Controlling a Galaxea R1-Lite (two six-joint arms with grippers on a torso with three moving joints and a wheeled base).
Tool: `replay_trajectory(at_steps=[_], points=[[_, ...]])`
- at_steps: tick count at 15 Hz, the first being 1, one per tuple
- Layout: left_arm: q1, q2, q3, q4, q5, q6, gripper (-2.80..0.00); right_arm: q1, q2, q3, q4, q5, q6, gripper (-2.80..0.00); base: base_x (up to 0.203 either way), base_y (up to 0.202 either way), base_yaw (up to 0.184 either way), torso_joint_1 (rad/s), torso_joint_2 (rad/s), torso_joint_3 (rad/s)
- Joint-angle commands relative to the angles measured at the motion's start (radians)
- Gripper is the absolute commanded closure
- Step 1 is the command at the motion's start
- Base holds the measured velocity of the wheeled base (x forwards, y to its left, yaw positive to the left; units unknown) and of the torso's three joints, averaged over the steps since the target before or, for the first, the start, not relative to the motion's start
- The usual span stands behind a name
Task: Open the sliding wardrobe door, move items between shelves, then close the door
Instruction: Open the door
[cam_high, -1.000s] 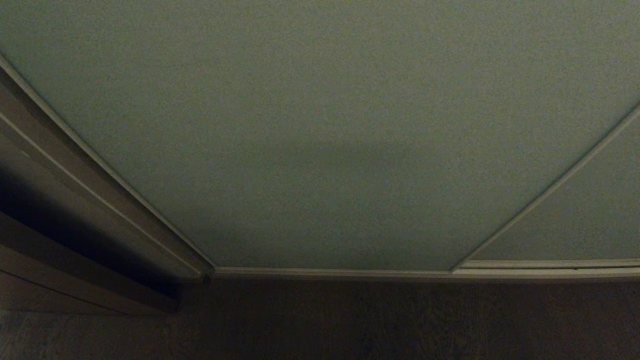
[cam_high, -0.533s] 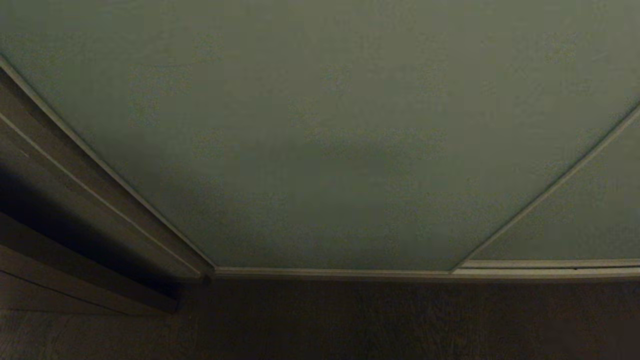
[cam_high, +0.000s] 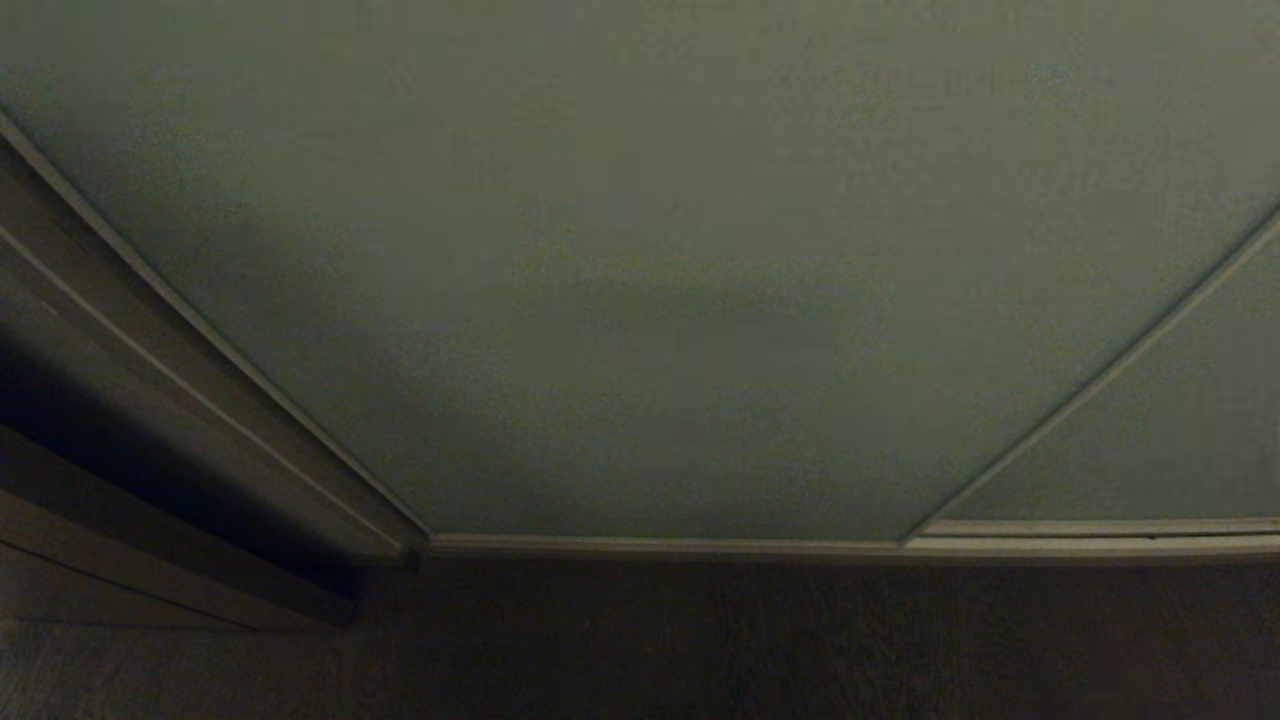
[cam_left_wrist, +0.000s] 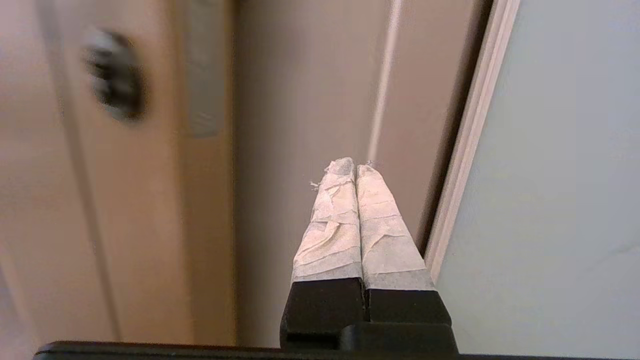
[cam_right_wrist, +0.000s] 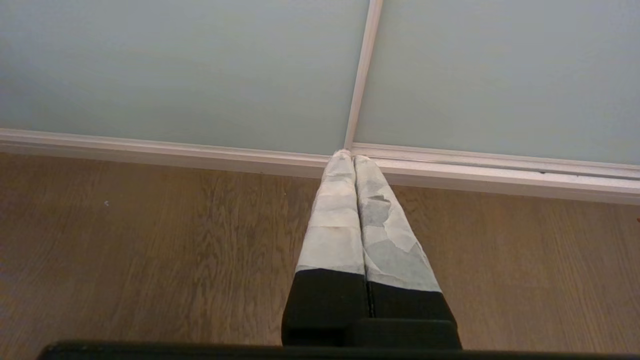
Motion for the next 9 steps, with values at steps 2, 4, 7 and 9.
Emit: replay_trajectory(at_steps=[2,4,7,9], points=[[0.006,0.105,-0.095,0.068,-0.003,-0.027,0.0,0.0,-0.002,0.0,0.0,0.0,0.0,0.0,0.0,0.0,0.0,0.0,0.0,0.0],[0.006,0.135,-0.161,0.186,-0.064,-0.068,0.0,0.0,-0.002,0.0,0.0,0.0,0.0,0.0,0.0,0.0,0.0,0.0,0.0,0.0],[0.01,0.175,-0.235,0.325,-0.13,-0.134,0.0,0.0,-0.002,0.0,0.0,0.0,0.0,0.0,0.0,0.0,0.0,0.0,0.0,0.0],[0.023,0.196,-0.268,0.345,-0.131,-0.147,0.0,0.0,-0.002,0.0,0.0,0.0,0.0,0.0,0.0,0.0,0.0,0.0,0.0,0.0]])
